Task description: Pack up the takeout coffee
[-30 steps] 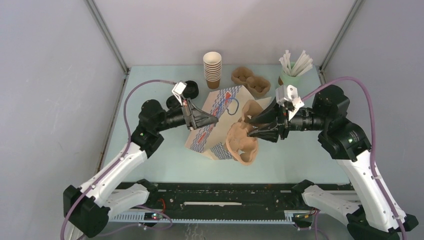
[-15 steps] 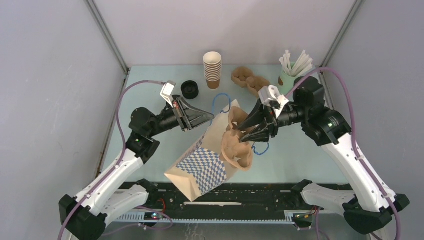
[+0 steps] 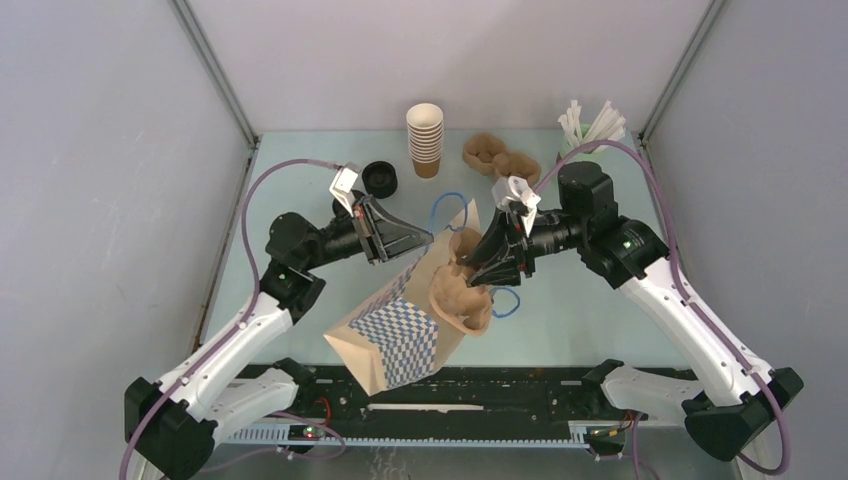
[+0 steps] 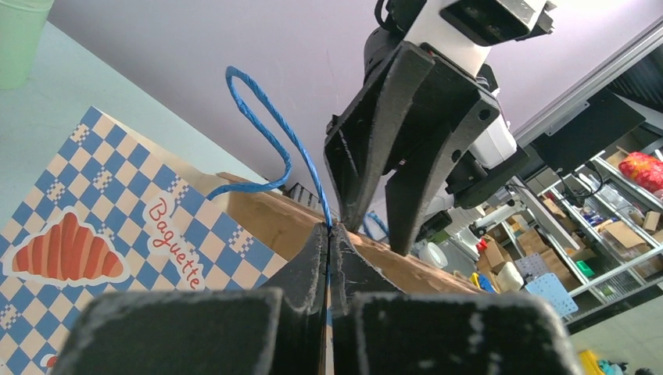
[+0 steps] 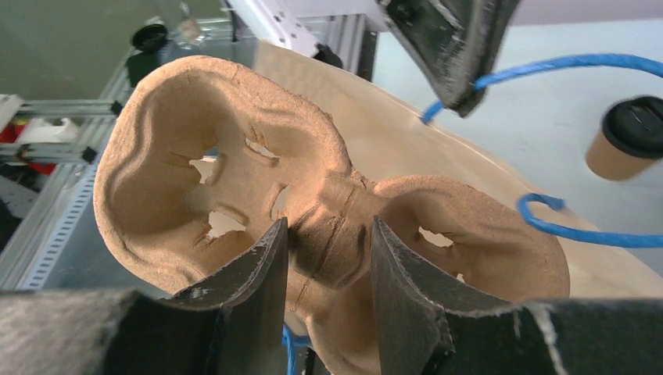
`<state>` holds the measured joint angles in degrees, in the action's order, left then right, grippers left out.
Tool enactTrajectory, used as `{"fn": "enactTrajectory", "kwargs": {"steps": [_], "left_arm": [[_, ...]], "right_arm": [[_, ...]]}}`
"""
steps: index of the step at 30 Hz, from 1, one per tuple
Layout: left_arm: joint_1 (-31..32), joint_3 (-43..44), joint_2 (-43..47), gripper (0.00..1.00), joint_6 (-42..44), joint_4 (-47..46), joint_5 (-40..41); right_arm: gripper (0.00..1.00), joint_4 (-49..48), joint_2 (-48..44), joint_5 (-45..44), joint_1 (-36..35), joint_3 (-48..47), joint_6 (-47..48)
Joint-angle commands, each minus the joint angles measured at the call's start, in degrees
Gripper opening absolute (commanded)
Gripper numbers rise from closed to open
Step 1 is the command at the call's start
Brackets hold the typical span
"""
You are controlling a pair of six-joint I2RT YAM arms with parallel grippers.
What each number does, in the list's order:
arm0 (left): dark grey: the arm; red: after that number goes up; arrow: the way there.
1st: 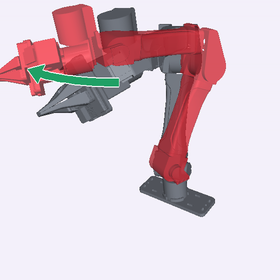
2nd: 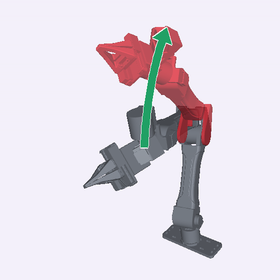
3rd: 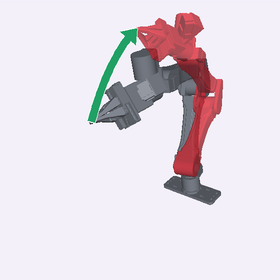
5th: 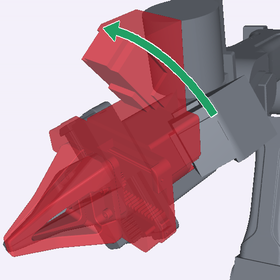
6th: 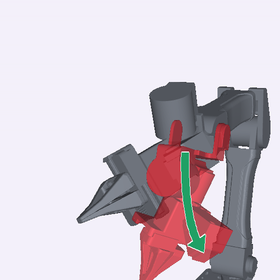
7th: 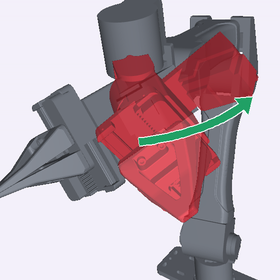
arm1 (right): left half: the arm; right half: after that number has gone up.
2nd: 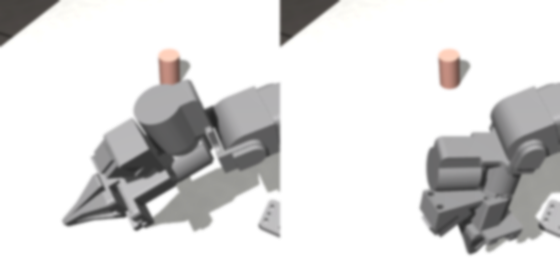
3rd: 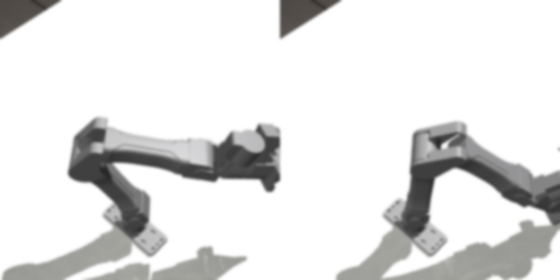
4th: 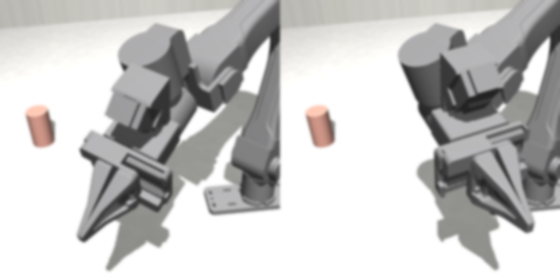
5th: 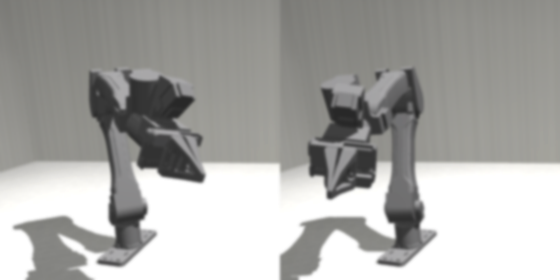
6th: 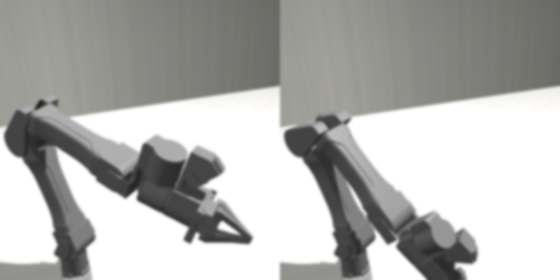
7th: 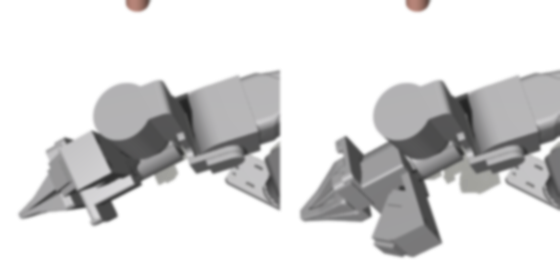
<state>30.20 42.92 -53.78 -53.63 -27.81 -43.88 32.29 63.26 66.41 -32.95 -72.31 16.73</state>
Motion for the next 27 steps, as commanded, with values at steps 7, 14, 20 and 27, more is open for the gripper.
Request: {"fn": "enactTrajectory", "kwargs": {"steps": [7, 14, 20, 27], "left_arm": [[-0.2, 5.6, -1.5, 0.00, 3.0, -4.2, -3.0], [-0.2, 7.8, -2.4, 0.00, 3.4, -4.7, -2.5], [-0.3, 7.2, -5.1, 0.00, 3.9, -3.2, 0.0], [-1.5, 4.5, -3.0, 0.00, 9.7, -0.2, 0.0]], "right_arm": [[0.00, -8.9, -3.2, -16.1, -1.0, 5.4, -7.6], [0.00, -9.1, -5.7, -33.8, -8.8, 5.4, -7.3], [0.00, -9.6, -3.2, -45.5, -13.0, 6.1, -11.0], [0.00, -3.6, -2.4, -59.1, -17.4, 4.9, -22.2]]}}
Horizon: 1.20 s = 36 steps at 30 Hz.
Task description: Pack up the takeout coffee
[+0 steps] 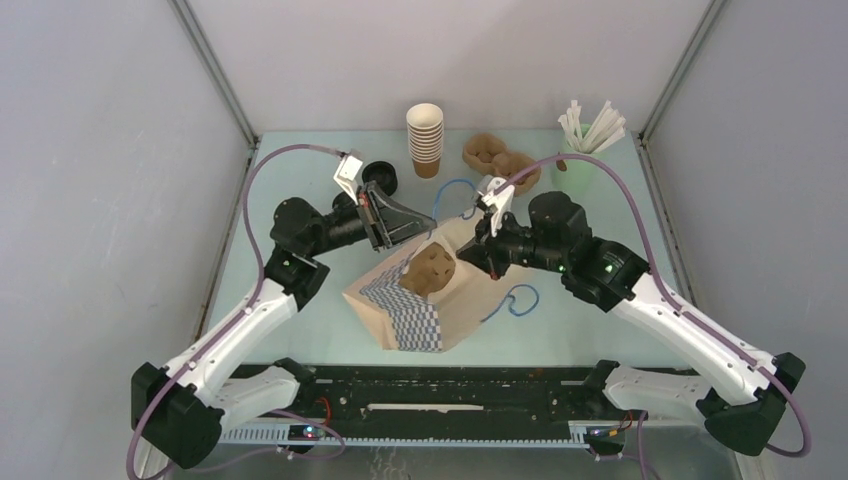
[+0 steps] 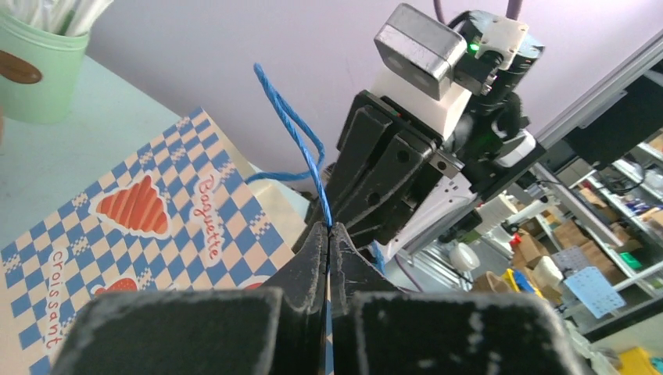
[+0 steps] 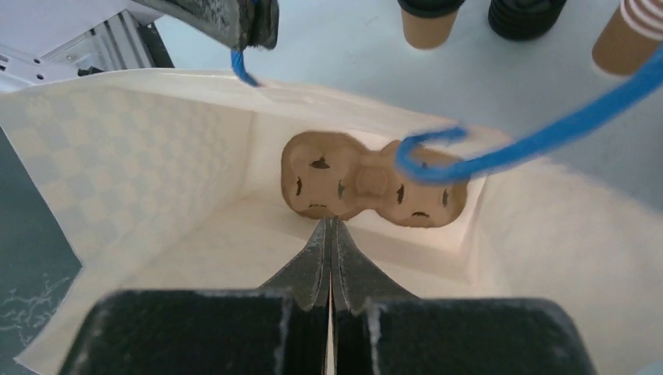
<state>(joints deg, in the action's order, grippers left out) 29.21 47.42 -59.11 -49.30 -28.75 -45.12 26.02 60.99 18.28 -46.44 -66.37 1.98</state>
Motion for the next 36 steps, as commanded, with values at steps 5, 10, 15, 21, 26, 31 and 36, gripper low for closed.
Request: {"fn": "enactTrajectory", "kwargs": {"steps": [5, 10, 15, 21, 26, 31, 36], "left_arm": [[-0.6, 2.6, 2.8, 0.00, 10.8, 8.6, 8.6], [-0.6, 2.7, 7.3, 0.00, 15.7, 22.1, 22.1], [-0.6, 2.7, 11.1, 0.09, 11.3, 34.3, 28.7], [-0.6, 9.3, 10.6, 0.51, 9.5, 47.8, 30.6], [-0.6, 22.6, 5.7, 0.90, 21.6, 62.5, 37.7], [-1.2, 28.4, -1.4, 1.00, 23.9, 65.3, 30.0], [-1.1, 27.6, -4.8, 1.00, 20.1, 57.3, 17.2]], "right_arm": [[0.12, 7.3, 3.9, -20.9, -11.2, -1.0, -11.1], [0.30, 8.3, 4.5, -33.6, -16.0, -1.5, -17.9], [0.32, 8.1, 5.0, -39.5, -16.9, -1.3, -25.6], [0.33, 5.7, 7.0, -40.6, -18.9, -1.4, -26.3], [0.36, 5.0, 5.8, -40.8, -18.5, -1.7, -25.9], [0.36, 5.2, 5.0, -41.2, -18.1, -1.9, -24.6], [0.36, 5.0, 4.8, -41.6, -17.8, -1.8, -24.6]]}}
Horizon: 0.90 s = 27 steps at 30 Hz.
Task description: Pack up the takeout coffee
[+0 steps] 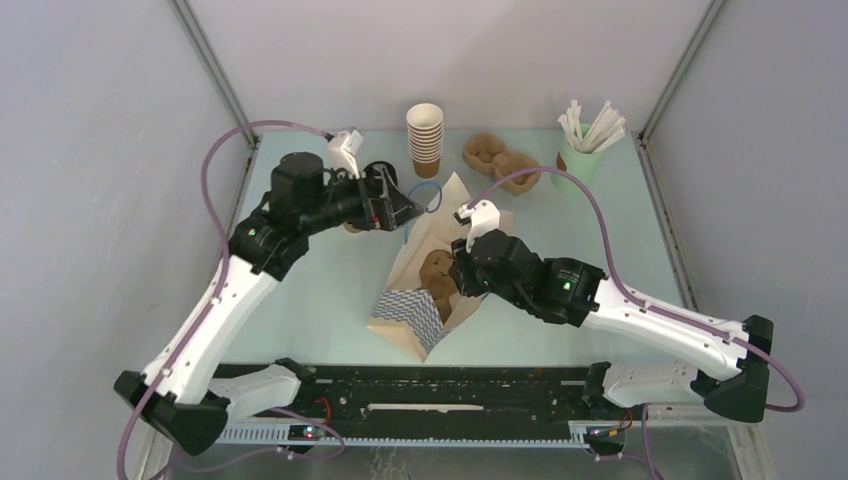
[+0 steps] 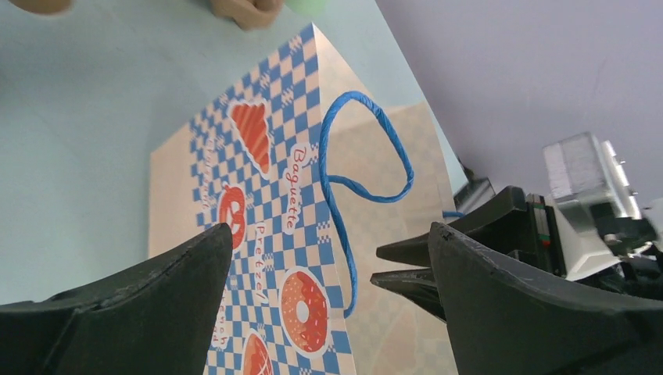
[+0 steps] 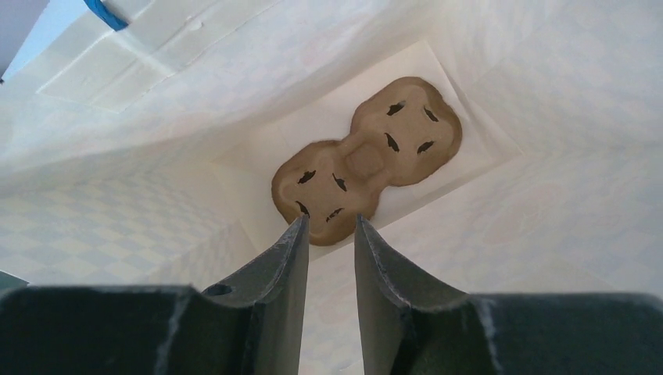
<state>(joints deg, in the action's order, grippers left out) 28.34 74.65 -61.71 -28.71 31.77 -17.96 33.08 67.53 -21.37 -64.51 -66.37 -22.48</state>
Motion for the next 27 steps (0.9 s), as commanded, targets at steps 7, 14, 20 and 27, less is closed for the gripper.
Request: {"fn": "enactTrajectory", "kwargs": {"steps": [7, 14, 20, 27], "left_arm": [[-0.2, 3.2, -9.3, 0.83, 0.2, -3.7, -9.8], [-1.1, 10.1, -13.4, 0.19, 2.2, -4.3, -9.4], [-1.1, 17.9, -10.8, 0.00, 9.9, -4.8, -8.8], [-0.6, 11.5, -9.9, 0.00, 4.7, -12.5, -17.0]], "right_arm": [[0.36, -1.9, -1.8, -1.4, 0.3, -1.8, -0.1], [0.37, -2.4, -1.4, -2.5, 0.9, -1.8, -0.1], [0.38, -7.2, 1.9, -4.5, 2.1, -1.8, -3.8], [0.42, -8.5, 5.9, -7.0, 6.2, -1.8, -17.7]]}}
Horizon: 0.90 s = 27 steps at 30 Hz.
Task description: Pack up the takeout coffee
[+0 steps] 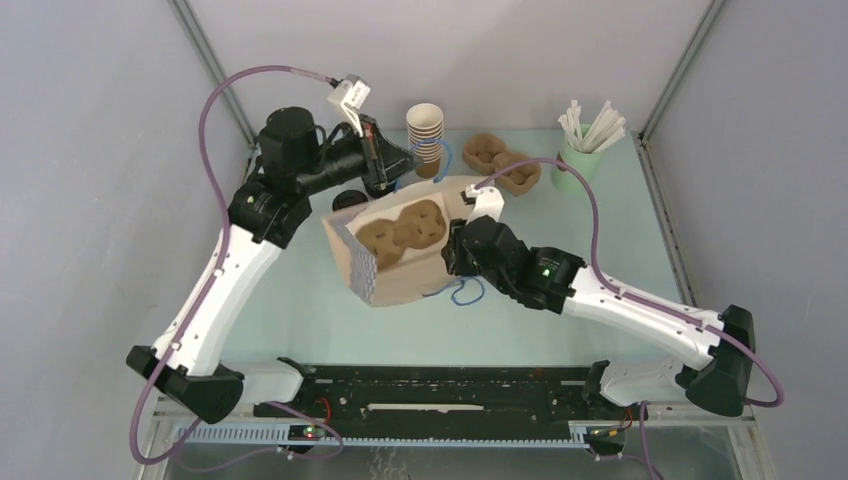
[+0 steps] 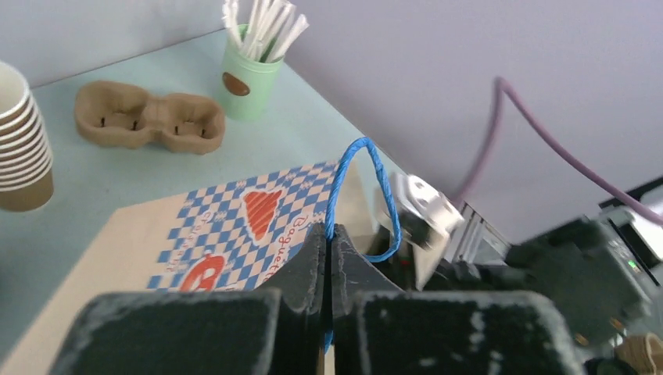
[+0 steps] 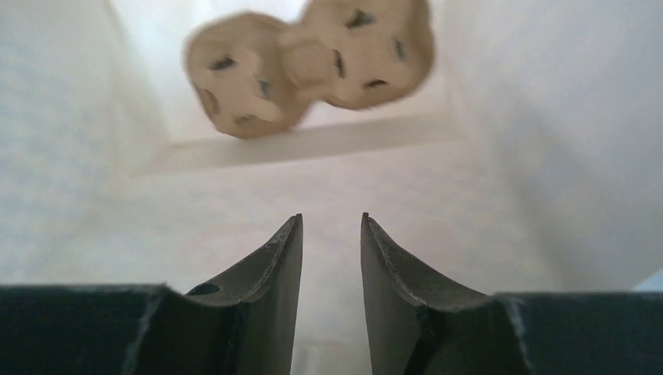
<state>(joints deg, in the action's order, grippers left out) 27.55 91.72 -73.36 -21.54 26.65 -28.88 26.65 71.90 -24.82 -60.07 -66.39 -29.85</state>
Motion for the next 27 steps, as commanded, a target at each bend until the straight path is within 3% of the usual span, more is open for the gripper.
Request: {"fn": "enactTrajectory", "kwargs": {"steps": [1, 7, 12, 19, 22, 27], "left_arm": [[0.7, -9.4, 2.7, 0.00, -3.7, -9.6, -7.0], [5.6, -32.9, 12.4, 0.00, -9.6, -23.4, -3.6], [11.3, -43.4, 19.1, 0.00, -15.0, -32.2, 5.4], [13.7, -43.9, 18.8, 0.00, -17.4, -37.4, 6.8], [15.8, -42.5, 15.8, 0.00, -18.5, -39.6, 7.1], [22.2, -40.8, 11.8, 0.00, -22.4, -46.1, 11.8]], "right_arm": [[0.42, -2.0, 2.0, -4.1, 1.7, -1.1, -11.7], [0.43, -9.9, 2.6, -1.6, 3.1, 8.6, -12.1], [0.45, -18.9, -1.4, 2.1, 3.2, 19.2, -10.5], [0.49, -19.4, -6.2, 2.3, 3.5, 22.8, -13.4], [0.53, -24.7, -8.0, 2.7, 3.9, 25.8, -17.1], [0.57, -28.2, -8.2, 1.9, 4.7, 29.0, -24.8]]}}
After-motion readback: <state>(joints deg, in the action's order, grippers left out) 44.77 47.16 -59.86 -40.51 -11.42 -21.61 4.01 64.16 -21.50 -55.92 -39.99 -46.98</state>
